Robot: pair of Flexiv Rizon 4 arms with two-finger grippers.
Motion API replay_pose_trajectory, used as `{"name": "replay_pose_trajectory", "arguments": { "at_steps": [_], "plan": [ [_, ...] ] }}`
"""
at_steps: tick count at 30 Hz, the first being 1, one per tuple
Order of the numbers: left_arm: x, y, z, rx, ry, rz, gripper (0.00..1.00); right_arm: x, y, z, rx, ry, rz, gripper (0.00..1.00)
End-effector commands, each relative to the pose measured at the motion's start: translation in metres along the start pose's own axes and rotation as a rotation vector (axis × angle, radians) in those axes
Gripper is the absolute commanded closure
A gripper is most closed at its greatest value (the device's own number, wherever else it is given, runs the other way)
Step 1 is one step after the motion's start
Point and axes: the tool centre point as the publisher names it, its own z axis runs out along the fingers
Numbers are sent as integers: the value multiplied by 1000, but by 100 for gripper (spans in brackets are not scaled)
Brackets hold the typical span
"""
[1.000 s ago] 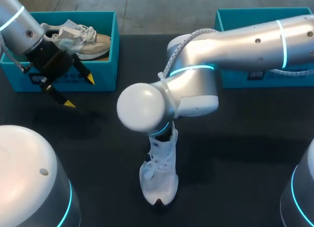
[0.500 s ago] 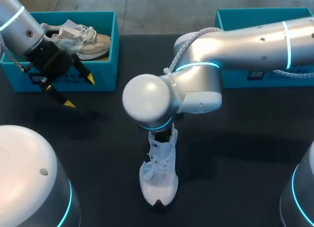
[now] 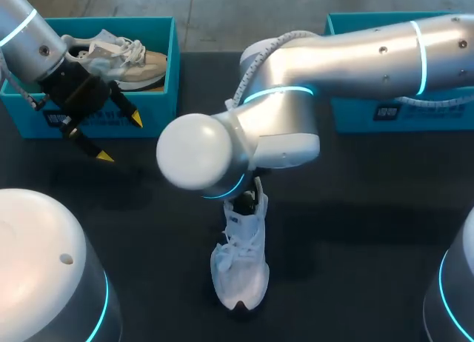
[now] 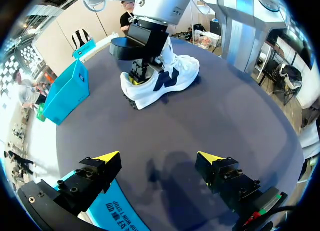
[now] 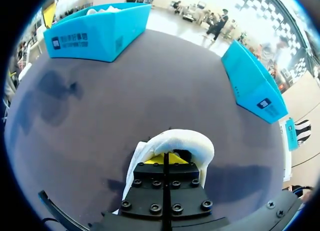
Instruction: Take the shoe out of the shoebox, open the shoe tongue, remove and reinsert the insole, then place the shoe into the shoebox
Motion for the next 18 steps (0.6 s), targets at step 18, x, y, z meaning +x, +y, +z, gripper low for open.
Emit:
{"name": "replay_pose_trajectory", "arguments": {
  "at_steps": [18],
  "plan": [
    [1,0,0,-3,1,0,0,-2,-3,31,33,-104,473,100]
  ]
}}
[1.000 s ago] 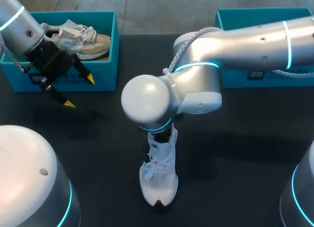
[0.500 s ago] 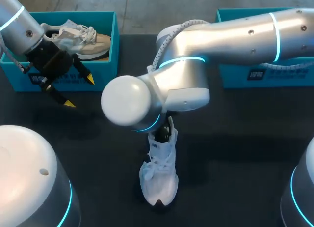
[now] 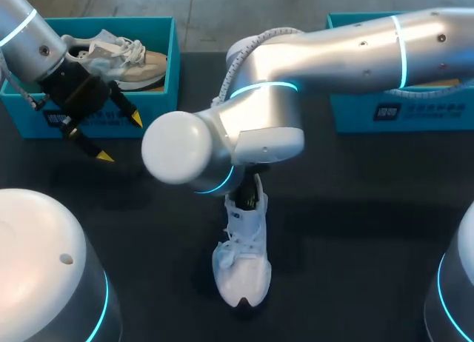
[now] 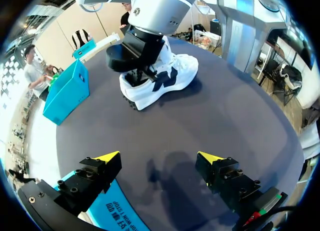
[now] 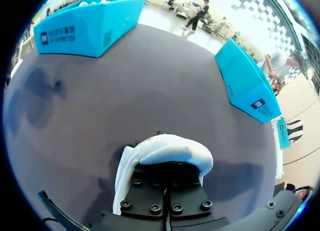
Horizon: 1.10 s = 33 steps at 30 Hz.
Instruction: Take the shoe out of the shoebox, open the shoe tongue, remove and reinsert the insole, then place the shoe into the shoebox
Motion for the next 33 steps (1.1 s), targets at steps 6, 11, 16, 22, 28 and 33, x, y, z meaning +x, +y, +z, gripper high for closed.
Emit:
{"name": "replay_pose_trajectory", "arguments": {
  "at_steps": [6,11,16,22,28,33],
  "plan": [
    [1,0,0,-3,1,0,0,17,-19,26,61,24,483,100],
    [1,0,0,-3,1,0,0,21,-29,33,104,37,483,100],
    [1,0,0,-3,1,0,0,19,-31,24,95,82,486,100],
    [1,0,0,-3,1,0,0,10,-25,-4,29,136,487,100],
    [1,0,0,-3,1,0,0,9,-20,-14,22,232,488,100],
    [1,0,0,-3,1,0,0,11,-16,-16,42,267,482,100]
  ]
}}
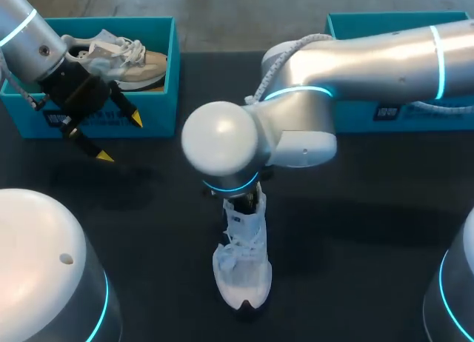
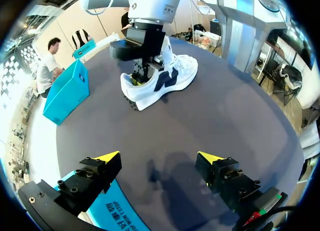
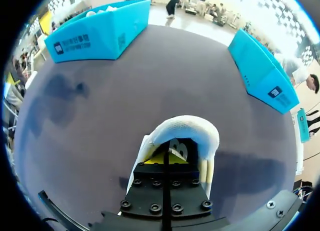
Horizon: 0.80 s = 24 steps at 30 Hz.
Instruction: Take the shoe out of the shoebox, open the shoe tongue, remove and reinsert the insole, then place the shoe into the shoebox
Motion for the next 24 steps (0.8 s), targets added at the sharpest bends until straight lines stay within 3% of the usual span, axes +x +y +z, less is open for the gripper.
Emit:
{"name": "replay_pose_trajectory", "arguments": {
  "at_steps": [1,16,20,24],
  "plan": [
    [1,0,0,-3,1,0,0,-5,-3,0,-5,48,408,100],
    [1,0,0,-3,1,0,0,10,-6,35,156,217,430,100],
    [1,0,0,-3,1,0,0,15,-11,40,183,222,423,100],
    [1,0,0,-3,1,0,0,21,-18,43,206,157,419,100]
  ]
}}
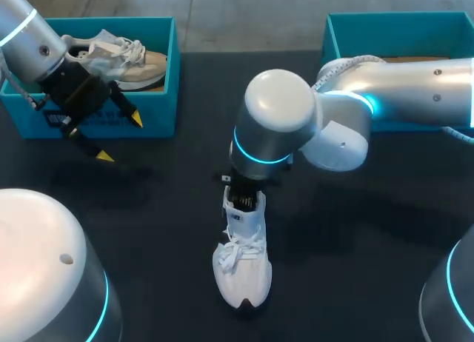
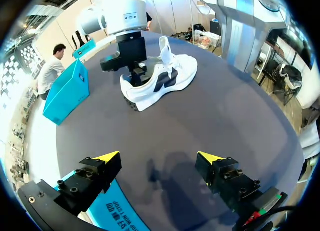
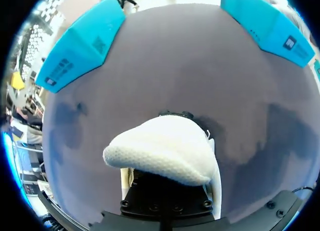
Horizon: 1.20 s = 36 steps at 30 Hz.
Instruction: Take the shoe out of the shoebox, open the shoe tongue, remove and reinsert the insole, then place the shoe into the shoebox
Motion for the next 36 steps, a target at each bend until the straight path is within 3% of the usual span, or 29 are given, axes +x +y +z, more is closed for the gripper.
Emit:
{"name": "replay_pose_trajectory", "arguments": {
  "at_steps": [1,6,23,30,36],
  "plan": [
    [1,0,0,-3,1,0,0,5,-12,20,-15,-87,122,100],
    [1,0,0,-3,1,0,0,5,-18,17,-46,-128,128,100],
    [1,0,0,-3,1,0,0,3,-2,-54,-271,-221,88,100],
    [1,0,0,-3,1,0,0,-1,2,-56,-361,-219,77,100],
    [1,0,0,-3,1,0,0,-2,7,-45,-411,-180,57,100]
  ]
}}
